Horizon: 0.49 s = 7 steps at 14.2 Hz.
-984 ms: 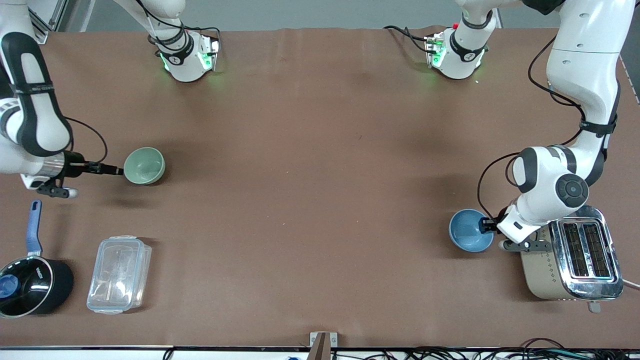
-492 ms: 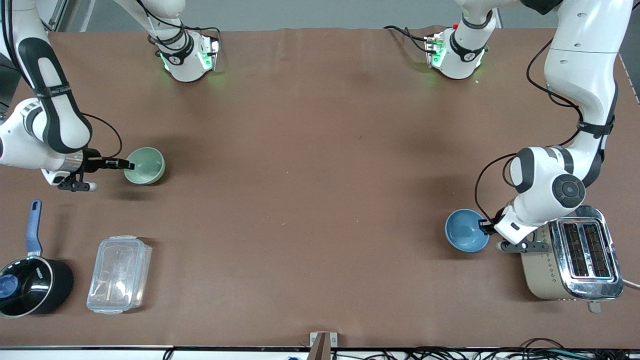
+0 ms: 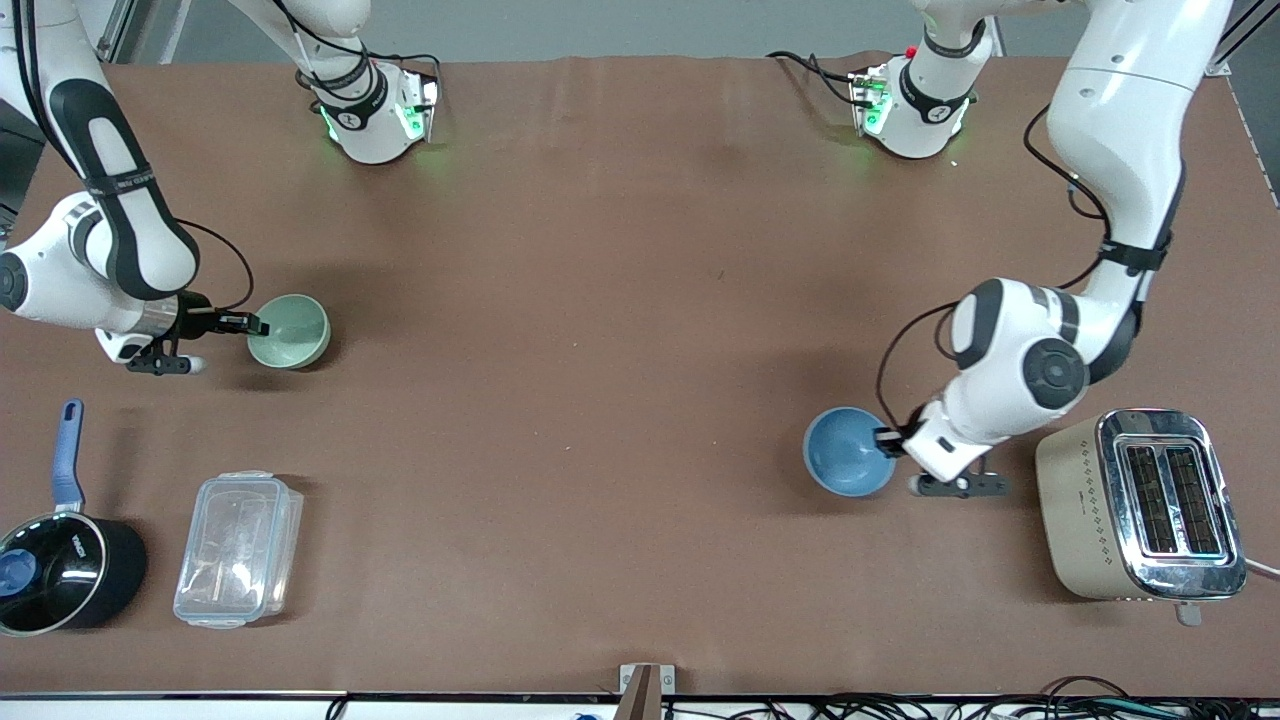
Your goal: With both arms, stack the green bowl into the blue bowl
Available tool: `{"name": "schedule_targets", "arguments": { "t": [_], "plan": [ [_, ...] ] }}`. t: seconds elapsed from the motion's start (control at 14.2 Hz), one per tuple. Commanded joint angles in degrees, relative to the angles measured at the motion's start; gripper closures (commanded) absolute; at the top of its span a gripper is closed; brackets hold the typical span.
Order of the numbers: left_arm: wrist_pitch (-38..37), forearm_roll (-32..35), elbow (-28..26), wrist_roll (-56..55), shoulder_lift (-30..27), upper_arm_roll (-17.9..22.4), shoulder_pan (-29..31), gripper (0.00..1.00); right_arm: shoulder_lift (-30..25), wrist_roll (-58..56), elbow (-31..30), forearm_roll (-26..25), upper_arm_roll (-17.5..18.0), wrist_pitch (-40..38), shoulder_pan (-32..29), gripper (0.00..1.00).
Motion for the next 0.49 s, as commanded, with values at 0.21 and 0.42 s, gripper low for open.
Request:
{"name": "schedule_targets", "arguments": {
  "t": [0.21, 0.42],
  "plan": [
    [-1.71, 1.18, 4.03, -18.70, 1.62, -1.59, -14.21, 1.00, -4.91, -0.15, -1.32, 0.93, 0.90, -2.18, 1.26, 0.99],
    [-1.18, 2.84, 6.93, -24.17, 4.43, -1.41, -20.81, 1.00, -11.23, 9.21, 3.32, 2.25, 0.82, -12.96, 5.73, 0.99]
  ]
}}
